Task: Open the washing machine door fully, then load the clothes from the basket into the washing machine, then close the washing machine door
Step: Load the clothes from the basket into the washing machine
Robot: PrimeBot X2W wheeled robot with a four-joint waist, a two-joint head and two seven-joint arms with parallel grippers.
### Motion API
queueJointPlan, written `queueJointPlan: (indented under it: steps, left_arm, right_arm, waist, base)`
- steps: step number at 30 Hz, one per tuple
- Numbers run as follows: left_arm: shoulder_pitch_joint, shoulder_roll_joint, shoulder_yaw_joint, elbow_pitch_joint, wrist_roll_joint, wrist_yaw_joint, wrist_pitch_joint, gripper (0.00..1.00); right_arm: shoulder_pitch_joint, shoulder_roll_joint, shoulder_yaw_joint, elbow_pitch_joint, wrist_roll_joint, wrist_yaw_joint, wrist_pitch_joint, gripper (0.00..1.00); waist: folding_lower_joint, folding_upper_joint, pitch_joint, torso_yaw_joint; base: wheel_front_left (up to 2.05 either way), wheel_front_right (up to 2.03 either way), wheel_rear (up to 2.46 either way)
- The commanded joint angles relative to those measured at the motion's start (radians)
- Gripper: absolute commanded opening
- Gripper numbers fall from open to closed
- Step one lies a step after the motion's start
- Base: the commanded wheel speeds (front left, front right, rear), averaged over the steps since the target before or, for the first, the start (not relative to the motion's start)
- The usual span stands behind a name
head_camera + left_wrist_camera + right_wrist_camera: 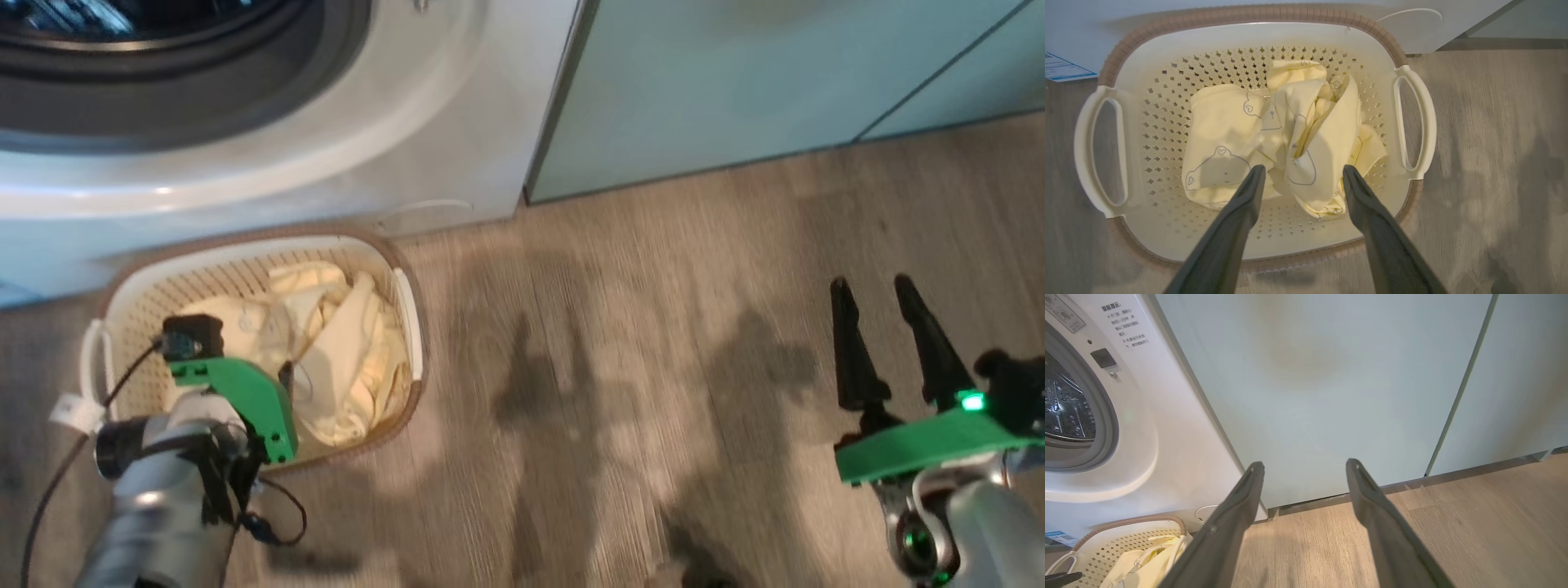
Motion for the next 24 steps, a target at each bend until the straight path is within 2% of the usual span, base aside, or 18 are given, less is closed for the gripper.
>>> queueJointPlan:
  steps: [1,24]
  left_arm:
    - [-0.018,0.04,0.02,-0.002,-0.007,-0.001,0.006,1.0]
    - [-0.233,0.069,-0.067,0.031,0.008,-0.008,0.104,1.0]
  right_arm:
    - [-0.026,-0.003,0.012,-0.034,0.008,0.004,-0.01,1.0]
    - [-0.137,-0.001,0.024,-0.068,0.015,0.004,-0.01,1.0]
  waist:
    - [-0.0002,0.0,0.045,-0.004]
    - [-0.0002,0.0,0.351,-0.007]
  base:
    - [0.0,0.0,0.0]
    - [0.0,0.0,0.0]
